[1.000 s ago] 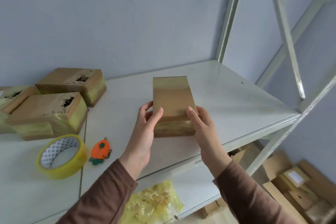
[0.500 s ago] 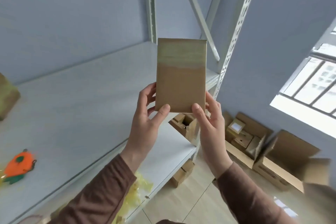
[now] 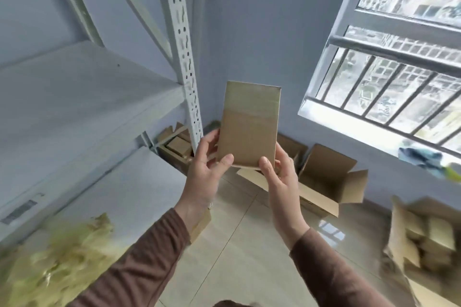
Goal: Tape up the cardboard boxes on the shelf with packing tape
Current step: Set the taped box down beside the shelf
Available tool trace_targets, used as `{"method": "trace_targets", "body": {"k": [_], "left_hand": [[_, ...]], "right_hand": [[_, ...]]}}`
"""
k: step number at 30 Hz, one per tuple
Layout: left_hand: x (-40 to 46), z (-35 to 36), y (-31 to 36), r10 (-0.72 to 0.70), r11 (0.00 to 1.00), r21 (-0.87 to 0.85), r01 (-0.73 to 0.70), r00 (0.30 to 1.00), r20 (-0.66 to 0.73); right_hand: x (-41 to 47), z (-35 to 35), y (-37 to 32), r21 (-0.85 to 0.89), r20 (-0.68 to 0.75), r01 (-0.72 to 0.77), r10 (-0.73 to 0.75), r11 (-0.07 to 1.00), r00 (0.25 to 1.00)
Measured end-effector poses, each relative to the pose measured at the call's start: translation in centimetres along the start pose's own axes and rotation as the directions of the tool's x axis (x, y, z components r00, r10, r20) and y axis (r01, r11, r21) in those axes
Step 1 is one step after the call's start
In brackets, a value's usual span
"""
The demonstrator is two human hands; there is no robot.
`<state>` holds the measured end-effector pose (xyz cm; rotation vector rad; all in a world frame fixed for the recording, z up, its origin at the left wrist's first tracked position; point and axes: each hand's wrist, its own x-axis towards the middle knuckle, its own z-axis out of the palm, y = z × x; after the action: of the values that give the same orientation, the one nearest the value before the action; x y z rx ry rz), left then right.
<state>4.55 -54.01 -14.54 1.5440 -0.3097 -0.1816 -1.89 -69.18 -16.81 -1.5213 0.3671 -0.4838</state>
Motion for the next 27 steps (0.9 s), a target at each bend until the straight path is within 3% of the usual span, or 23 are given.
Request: {"method": "trace_targets", "body": {"k": [10,19,27], "left_hand": [[4.4,8.8,-8.9,-0.280,0.960,0.006,0.280,0.959,0.037],[15.8,14.5,-19.3,-0.477,0.878,0.033,0.477,0.879,0.010],[27.9,18.7,-28.6,-0.652,0.758,0.009,0.652,0.758,-0.025]], "right_hand": [[5.6,-8.1,8.2,-0.006,-0.035,-0.257,0.256,0.966,0.966],[17.7,-10.8,16.8,0.019,-0.025,-0.502,0.502,0.865,0.864],[30.3,-11.7,26.2,0.064,-0.058,-0.668,0.671,0.741,0.739]]}}
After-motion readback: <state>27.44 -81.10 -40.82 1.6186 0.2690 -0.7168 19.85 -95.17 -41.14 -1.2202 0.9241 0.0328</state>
